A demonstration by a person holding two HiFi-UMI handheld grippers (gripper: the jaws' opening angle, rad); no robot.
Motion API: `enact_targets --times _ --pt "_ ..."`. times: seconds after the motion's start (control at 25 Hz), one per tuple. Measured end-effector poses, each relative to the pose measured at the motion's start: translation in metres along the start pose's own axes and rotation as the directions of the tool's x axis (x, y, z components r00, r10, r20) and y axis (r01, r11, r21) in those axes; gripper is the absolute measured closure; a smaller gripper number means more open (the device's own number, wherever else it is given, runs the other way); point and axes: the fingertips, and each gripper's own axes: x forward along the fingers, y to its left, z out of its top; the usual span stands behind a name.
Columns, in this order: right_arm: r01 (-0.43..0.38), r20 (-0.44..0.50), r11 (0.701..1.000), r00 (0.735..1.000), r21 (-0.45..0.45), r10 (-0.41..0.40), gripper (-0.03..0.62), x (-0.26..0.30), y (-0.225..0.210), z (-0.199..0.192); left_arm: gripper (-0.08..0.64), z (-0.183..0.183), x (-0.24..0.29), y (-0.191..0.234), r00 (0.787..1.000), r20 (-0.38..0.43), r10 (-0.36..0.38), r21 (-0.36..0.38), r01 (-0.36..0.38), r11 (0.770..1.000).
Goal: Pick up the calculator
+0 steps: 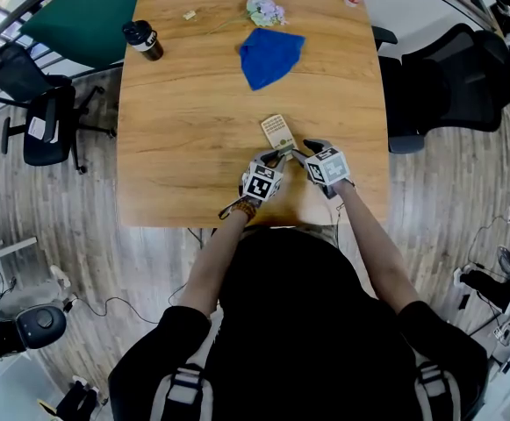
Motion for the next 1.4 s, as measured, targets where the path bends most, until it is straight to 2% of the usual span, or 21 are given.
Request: enact_targets --times 0.16,0.48,0.68,1.0,1.12,1.4 --pt "-0.028 -0.004 0.994 1.000 0.108 0.029 0.379 0.004 0.003 0.009 0.477 0.000 0.000 0.001 1.000 -0.003 0.001 0.012 -0.001 1.000" --pt "-0.019 -0.070 0.991 0.997 0.130 0.028 0.371 0.018 0.001 0.000 0.480 -0.002 0.002 0.000 1.000 -0.004 -0.001 0.016 0.001 1.000" --pt "-0.062 -0.088 0.980 0.993 0.191 0.080 0.357 0.023 0.007 -0.001 0.480 -0.001 0.001 0.001 1.000 -0.002 -0.005 0.031 0.005 0.999" --pt "-0.085 -0.141 0.969 0.983 0.233 0.120 0.359 0.031 0.007 -0.016 0.480 -0.001 0.001 0.000 1.000 -0.003 -0.003 0.039 0.003 0.999" --pt "-0.107 -0.113 0.949 0.983 0.296 0.146 0.360 0.032 0.006 -0.014 0.480 0.000 0.001 0.001 1.000 -0.003 -0.006 0.038 0.006 0.999" --pt "-0.146 -0.043 0.876 0.982 0.461 0.186 0.388 0.031 0.001 -0.012 0.482 -0.002 0.001 0.001 1.000 -0.006 -0.011 0.034 0.012 0.999"
